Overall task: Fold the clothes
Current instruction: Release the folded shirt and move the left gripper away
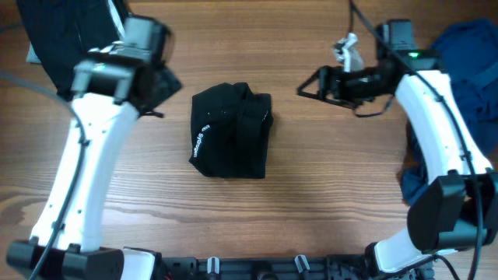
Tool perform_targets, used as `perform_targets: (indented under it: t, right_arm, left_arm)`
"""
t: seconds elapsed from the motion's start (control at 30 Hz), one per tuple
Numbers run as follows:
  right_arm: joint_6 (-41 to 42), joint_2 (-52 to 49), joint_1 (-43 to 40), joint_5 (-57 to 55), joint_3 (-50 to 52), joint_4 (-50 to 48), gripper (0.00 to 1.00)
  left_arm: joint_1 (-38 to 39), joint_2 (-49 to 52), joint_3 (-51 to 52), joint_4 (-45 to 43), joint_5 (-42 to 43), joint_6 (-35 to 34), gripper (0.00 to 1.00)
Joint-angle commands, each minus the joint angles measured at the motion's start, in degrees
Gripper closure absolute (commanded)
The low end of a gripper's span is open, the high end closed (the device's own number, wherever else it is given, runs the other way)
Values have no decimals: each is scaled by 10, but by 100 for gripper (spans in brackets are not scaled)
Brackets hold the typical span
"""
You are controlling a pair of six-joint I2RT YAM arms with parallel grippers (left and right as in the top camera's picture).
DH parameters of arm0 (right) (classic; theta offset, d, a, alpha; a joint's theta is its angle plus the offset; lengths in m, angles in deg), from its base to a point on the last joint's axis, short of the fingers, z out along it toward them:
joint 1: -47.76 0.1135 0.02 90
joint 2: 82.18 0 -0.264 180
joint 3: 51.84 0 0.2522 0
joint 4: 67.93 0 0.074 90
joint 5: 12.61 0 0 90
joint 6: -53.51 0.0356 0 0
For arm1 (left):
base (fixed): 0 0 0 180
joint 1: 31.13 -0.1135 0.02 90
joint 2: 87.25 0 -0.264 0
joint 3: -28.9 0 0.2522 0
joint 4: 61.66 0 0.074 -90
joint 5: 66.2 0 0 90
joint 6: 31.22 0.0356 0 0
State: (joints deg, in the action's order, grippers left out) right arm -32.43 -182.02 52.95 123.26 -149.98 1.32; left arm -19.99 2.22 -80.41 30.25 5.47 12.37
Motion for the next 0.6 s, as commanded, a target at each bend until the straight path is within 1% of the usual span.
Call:
perform_targets:
  t: [0.0,0.1,0.17,0.27,0.47,0.5,0.57]
  right_arm:
    - [68,1,91,32,-5,-63,44]
    - [147,-14,163,-51,-5,-115,60]
    - [184,-30,208,-106,-5,-141,64]
    - [230,-60,248,-154,-5,-165,74]
    - [242,-144,260,-163,-5,-203,93]
    - [240,-160,259,-162,-5,-214,95]
    - [232,-179,256,-161,-5,-231,95]
  left_arm:
    - [-42,5,-3,10,9,-4,0]
    - [-54,8,-2,12,9,-4,0]
    - [-58,9,-1,12,9,-4,0]
    - [-59,13,-1,12,3,-4,0]
    - [-59,21,0,12,3,-4,0]
    - [-59,22,0,12,3,-3,0]
    - [-59,23,0,12,3,-3,0]
